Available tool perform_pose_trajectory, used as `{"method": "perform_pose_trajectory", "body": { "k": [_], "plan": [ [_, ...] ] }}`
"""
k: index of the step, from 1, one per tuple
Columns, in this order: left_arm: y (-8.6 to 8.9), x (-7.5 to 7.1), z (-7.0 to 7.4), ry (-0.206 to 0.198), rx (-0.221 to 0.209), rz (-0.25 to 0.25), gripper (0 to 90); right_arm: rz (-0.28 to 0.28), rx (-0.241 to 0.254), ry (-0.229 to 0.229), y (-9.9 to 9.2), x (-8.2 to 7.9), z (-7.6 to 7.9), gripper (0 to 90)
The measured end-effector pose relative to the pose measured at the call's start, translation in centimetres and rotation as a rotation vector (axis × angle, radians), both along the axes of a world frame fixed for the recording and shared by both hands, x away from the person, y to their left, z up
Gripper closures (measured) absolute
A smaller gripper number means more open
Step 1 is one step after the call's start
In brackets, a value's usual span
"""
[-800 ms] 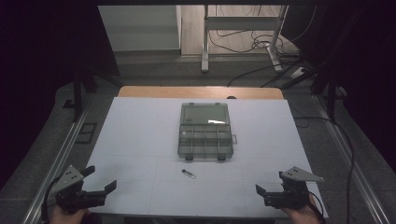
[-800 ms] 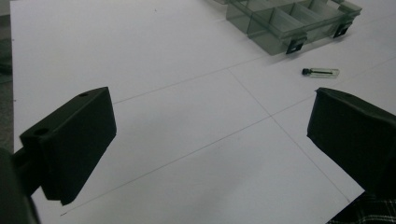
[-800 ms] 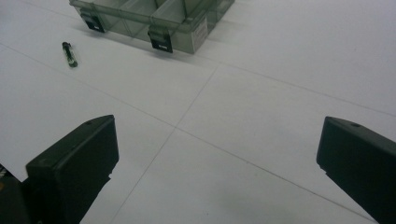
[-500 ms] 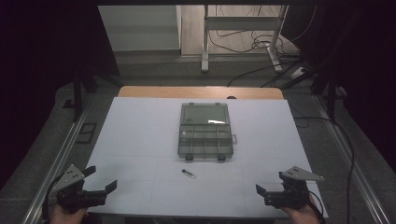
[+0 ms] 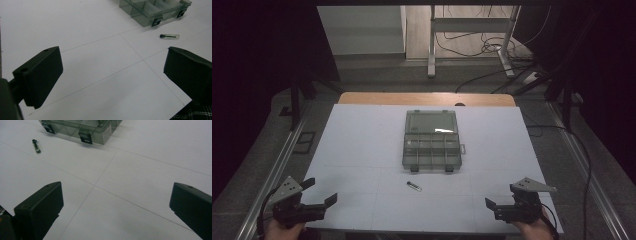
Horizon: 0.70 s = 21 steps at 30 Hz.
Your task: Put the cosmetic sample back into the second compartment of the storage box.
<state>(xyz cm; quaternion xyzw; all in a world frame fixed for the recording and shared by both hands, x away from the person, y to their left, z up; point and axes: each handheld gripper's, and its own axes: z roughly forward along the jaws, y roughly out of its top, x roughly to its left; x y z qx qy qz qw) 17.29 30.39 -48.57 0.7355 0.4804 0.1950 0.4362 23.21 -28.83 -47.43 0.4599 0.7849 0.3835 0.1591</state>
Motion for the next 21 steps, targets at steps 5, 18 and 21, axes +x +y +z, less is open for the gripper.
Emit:
{"method": "perform_pose_trajectory", "body": {
  "k": [5, 18, 21],
  "plan": [
    [0.0, 0.0, 0.0, 0.003, -0.004, 0.001, 2.7, 0.004, 0.0, -0.009, 0.0, -0.1, 0.1, 0.0],
    [0.1, 0.0, 0.0, 0.002, -0.007, -0.002, 2.8, 0.068, 0.004, -0.017, 1.1, 0.4, 0.0, 0.0],
    [0.0, 0.1, 0.0, 0.003, -0.006, -0.003, 2.8, 0.084, -0.002, -0.016, 1.4, 0.6, 0.0, 0.0]
  ]
}}
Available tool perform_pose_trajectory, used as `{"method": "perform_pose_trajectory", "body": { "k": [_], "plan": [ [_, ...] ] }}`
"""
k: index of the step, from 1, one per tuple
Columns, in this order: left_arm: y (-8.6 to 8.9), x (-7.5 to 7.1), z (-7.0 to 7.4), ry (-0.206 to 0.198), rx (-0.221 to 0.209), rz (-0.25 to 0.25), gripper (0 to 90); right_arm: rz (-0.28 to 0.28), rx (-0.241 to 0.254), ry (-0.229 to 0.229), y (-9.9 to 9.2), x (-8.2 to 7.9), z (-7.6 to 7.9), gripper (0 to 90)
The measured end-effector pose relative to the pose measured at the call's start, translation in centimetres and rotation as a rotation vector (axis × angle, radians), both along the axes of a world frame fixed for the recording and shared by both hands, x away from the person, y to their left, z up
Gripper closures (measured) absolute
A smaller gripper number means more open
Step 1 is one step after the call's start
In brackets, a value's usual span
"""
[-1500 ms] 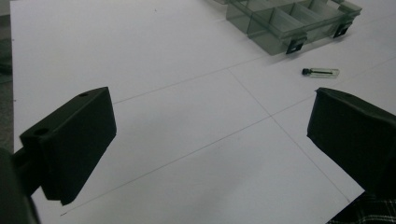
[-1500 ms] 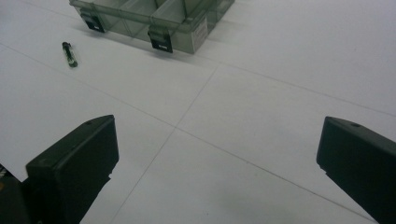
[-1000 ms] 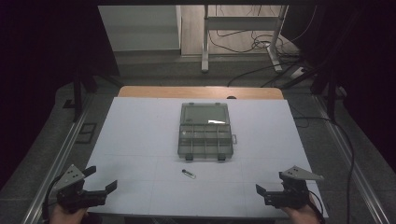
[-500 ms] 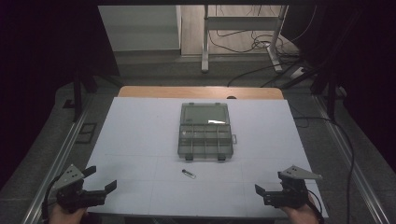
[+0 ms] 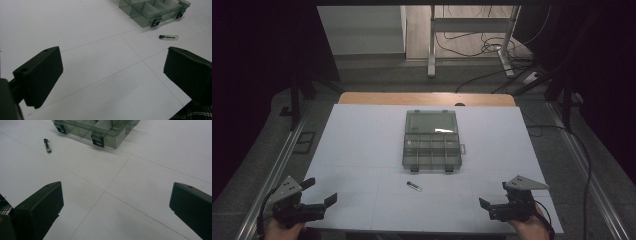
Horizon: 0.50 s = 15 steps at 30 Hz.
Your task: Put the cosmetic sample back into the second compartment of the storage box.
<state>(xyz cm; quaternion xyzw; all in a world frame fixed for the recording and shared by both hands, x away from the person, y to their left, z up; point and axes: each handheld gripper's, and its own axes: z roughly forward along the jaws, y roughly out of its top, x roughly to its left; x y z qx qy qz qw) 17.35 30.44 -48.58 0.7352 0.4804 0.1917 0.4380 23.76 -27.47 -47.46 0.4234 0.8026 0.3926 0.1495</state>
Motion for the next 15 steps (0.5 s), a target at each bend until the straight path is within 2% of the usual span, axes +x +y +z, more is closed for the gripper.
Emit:
{"method": "perform_pose_trajectory", "body": {
  "k": [12, 15],
  "plan": [
    [0.0, 0.1, 0.0, 0.004, -0.004, 0.001, 2.8, 0.033, -0.008, -0.011, 1.2, 0.5, 0.3, 0.0],
    [0.0, 0.1, 0.0, 0.006, -0.006, 0.002, 2.9, 0.056, -0.019, -0.017, 1.7, 0.7, 0.3, 0.0]
  ]
}}
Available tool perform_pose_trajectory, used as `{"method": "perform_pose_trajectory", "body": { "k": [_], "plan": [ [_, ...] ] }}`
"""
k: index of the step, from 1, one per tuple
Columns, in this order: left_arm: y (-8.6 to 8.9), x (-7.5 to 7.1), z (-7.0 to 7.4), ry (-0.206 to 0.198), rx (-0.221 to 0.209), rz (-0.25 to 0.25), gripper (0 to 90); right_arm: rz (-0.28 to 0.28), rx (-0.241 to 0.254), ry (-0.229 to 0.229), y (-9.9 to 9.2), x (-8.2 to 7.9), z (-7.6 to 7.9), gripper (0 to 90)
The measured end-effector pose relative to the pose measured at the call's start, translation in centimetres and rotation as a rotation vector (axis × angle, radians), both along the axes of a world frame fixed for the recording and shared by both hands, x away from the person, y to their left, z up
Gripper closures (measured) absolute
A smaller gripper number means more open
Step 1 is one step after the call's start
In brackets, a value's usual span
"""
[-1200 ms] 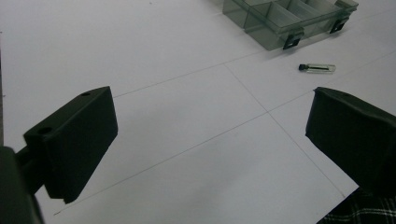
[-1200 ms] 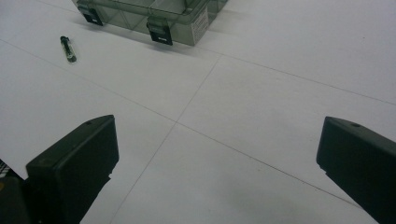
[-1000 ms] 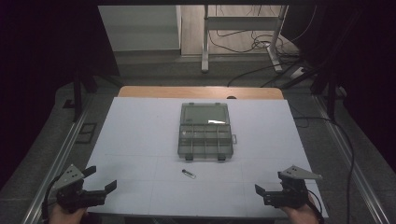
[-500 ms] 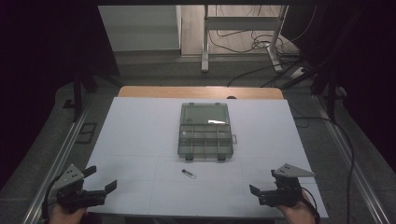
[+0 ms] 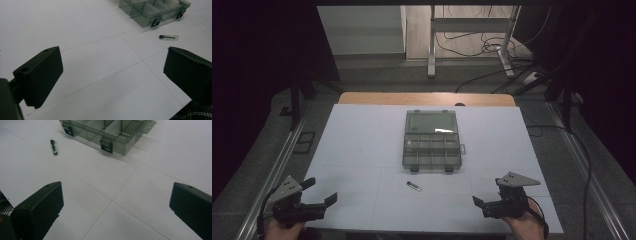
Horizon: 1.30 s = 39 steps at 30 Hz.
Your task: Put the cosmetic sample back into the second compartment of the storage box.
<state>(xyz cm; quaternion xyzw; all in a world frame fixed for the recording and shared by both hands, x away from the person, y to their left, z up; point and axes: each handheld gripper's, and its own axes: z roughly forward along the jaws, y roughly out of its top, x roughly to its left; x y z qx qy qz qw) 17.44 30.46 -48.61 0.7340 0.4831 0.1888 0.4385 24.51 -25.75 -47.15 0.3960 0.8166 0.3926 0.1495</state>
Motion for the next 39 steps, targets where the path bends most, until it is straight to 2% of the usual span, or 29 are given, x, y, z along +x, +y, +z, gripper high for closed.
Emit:
{"method": "perform_pose_trajectory", "body": {
  "k": [11, 14, 27, 35, 39],
  "plan": [
    [0.1, 0.0, 0.0, 0.004, -0.005, 0.0, 3.0, 0.052, 0.002, 0.005, 1.1, 0.8, 0.2, 0.0],
    [0.1, 0.1, 0.0, 0.005, -0.006, 0.0, 3.0, 0.057, 0.046, 0.014, 1.6, 1.0, 0.4, 0.0],
    [0.0, 0.1, 0.0, 0.002, 0.001, -0.007, 3.3, 0.102, 0.048, 0.023, 2.7, 1.8, 0.4, 0.0],
    [0.0, 0.1, 0.0, 0.002, 0.002, -0.01, 3.3, 0.127, 0.051, 0.015, 4.3, 2.2, 0.2, 0.0],
    [0.0, 0.1, 0.0, 0.002, 0.001, -0.011, 3.3, 0.144, 0.044, 0.034, 4.9, 2.6, 0.1, 0.0]
  ]
}}
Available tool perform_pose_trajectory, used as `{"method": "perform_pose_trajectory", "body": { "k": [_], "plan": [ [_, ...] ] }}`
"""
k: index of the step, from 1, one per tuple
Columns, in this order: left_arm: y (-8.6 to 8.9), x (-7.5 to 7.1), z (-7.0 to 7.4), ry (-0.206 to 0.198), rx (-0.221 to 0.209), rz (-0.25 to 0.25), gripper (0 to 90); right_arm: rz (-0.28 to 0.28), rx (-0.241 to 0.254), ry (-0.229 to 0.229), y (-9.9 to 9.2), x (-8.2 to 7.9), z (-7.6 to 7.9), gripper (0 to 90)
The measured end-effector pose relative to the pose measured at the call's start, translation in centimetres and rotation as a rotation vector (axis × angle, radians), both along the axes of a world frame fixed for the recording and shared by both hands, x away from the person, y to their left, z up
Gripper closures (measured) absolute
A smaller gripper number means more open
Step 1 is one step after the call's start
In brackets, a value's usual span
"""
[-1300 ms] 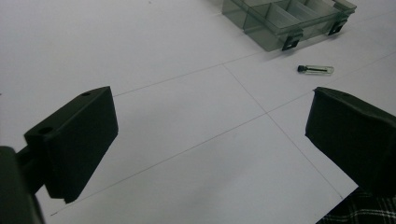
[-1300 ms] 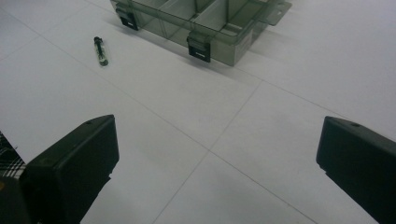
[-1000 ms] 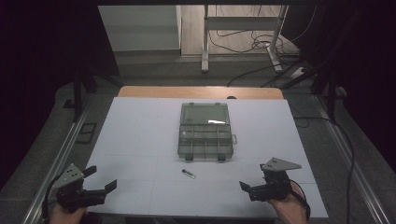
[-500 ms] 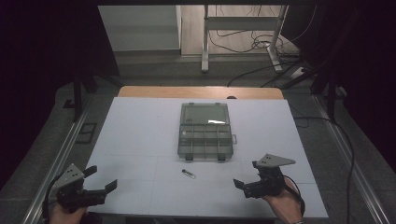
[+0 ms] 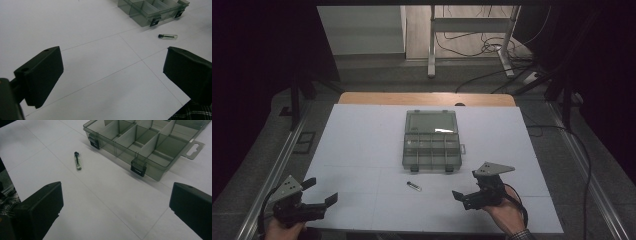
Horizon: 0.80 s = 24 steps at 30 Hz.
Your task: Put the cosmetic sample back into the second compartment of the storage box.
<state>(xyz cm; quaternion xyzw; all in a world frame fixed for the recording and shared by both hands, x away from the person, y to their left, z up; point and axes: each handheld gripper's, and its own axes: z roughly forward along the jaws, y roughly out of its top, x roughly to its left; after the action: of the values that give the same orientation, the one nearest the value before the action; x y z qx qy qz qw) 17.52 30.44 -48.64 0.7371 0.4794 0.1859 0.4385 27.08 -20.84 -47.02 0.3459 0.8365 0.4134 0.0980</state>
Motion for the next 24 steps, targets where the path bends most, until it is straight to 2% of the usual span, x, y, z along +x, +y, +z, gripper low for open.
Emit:
{"method": "perform_pose_trajectory", "body": {
  "k": [11, 18, 24],
  "plan": [
    [0.0, 0.0, 0.0, 0.003, 0.002, -0.002, 3.3, 0.045, -0.005, 0.018, 1.2, 0.8, -0.4, 0.0],
    [-0.1, 0.0, 0.0, 0.001, 0.009, -0.007, 3.3, 0.048, 0.012, 0.03, 2.1, 1.4, -0.5, 0.0],
    [-0.1, 0.0, 0.0, 0.0, 0.011, -0.009, 3.3, 0.049, -0.006, 0.047, 2.9, 2.0, -0.6, 0.0]
  ]
}}
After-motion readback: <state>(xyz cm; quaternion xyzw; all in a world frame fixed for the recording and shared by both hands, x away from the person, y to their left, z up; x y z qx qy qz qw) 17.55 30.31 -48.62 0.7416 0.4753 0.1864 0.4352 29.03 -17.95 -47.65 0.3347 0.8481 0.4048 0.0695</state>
